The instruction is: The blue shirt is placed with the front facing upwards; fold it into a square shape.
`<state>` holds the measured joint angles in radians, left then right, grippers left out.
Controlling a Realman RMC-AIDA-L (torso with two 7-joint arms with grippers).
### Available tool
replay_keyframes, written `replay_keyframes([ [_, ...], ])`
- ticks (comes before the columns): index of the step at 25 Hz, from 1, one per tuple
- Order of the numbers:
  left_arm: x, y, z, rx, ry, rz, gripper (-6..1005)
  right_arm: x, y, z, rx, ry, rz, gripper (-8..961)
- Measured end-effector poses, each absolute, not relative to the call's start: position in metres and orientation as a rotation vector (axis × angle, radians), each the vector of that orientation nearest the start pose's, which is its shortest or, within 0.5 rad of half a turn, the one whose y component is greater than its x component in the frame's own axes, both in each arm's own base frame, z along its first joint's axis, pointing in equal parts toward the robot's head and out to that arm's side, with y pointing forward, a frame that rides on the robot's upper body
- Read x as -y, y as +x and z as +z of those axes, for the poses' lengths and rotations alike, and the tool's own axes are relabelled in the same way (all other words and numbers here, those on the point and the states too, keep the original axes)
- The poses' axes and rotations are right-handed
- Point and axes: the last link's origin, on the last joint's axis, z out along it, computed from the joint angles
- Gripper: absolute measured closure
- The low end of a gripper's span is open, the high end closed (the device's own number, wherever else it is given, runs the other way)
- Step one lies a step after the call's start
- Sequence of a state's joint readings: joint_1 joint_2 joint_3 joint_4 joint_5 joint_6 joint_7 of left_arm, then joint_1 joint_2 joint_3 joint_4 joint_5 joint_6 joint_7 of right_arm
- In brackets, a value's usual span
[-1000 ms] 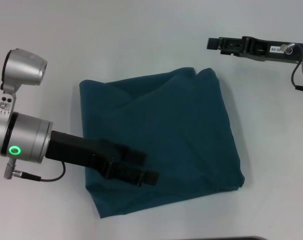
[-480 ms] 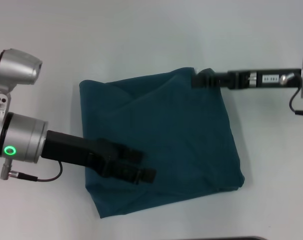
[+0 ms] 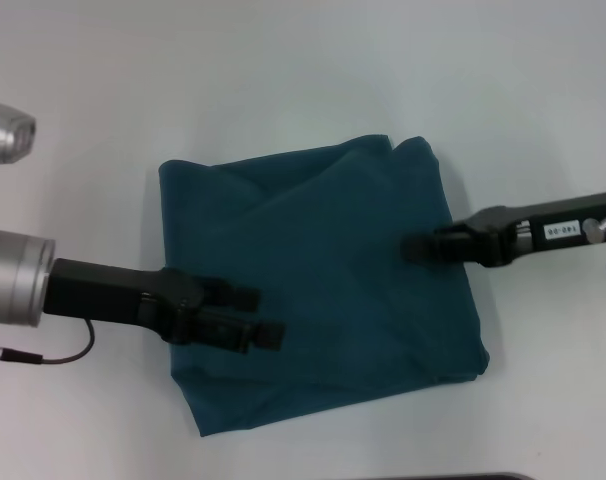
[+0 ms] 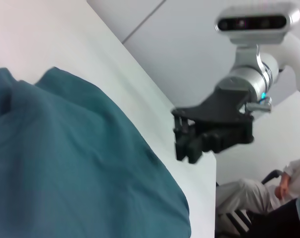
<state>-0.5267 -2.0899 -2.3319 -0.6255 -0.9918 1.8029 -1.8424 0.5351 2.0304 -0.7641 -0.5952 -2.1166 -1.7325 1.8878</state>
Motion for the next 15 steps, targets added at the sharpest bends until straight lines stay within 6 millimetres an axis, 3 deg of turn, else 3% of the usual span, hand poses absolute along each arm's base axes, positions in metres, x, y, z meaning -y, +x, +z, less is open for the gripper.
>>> replay_keyframes([
  [4,-0.274,-0.255,-0.024,1.354,-3.026,-0.616,56,-0.29,0.274,0.0,-1.453,-2.851,0.615,857],
  [14,-0.272,-0.257,-0.013,1.348,-3.031,-0.646,62,-0.284,0.297,0.024,-1.604,-2.693,0.657,802],
  [15,-0.272,-0.257,-0.013,1.348,-3.031,-0.645,63,-0.284,0.3,0.025,-1.621,-2.676,0.651,762],
])
